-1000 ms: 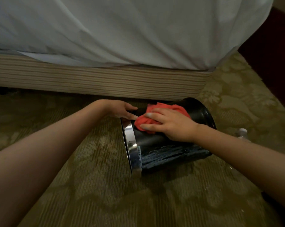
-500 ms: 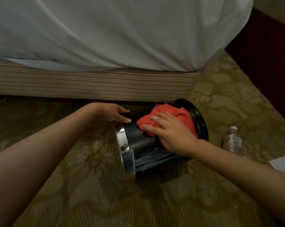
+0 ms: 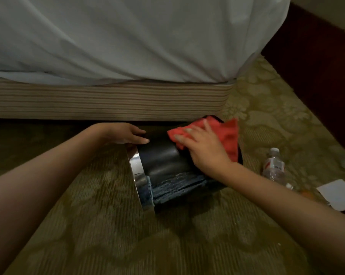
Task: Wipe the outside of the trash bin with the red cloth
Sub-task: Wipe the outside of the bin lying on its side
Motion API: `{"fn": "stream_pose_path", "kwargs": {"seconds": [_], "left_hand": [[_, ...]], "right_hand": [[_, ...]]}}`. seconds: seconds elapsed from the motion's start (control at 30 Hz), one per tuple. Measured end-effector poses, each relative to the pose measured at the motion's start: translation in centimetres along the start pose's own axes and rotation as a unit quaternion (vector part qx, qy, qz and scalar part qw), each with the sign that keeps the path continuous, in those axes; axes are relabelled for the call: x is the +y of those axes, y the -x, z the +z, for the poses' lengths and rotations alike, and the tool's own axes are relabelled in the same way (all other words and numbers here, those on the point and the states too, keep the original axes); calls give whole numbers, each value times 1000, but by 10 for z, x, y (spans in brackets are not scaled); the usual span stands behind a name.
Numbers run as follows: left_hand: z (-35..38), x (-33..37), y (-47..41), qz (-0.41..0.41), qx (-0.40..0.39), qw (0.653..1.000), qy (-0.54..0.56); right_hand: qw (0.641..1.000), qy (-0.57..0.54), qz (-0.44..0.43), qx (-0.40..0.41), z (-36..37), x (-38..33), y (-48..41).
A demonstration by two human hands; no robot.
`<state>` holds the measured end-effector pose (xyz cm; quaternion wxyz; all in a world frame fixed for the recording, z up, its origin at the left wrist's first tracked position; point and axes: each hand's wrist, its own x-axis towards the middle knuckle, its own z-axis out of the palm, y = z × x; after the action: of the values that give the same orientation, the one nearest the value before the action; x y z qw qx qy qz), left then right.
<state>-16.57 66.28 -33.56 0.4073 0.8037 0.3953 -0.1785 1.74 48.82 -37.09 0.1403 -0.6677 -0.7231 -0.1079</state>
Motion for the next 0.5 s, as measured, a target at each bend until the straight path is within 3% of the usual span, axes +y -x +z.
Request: {"fn": "stream_pose_path", "kwargs": {"seconds": [0.1, 0.2, 0.37, 0.43, 0.5], "left_hand": [[0, 1, -1, 5, 10, 999, -36], [2, 1, -2, 8, 11, 1000, -20], [2, -1, -2, 5, 6, 1000, 24], [2, 0, -2, 5, 6, 1000, 18], [3, 0, -3, 1, 5, 1000, 27]], "right_hand": [[995, -24, -98, -1, 14, -52, -13], [991, -10, -128, -30, 11, -45, -12], [992, 39, 114, -47, -6, 44, 6], [991, 50, 116, -54, -5, 43, 7], [996, 45, 60, -41, -3, 17, 2]]}}
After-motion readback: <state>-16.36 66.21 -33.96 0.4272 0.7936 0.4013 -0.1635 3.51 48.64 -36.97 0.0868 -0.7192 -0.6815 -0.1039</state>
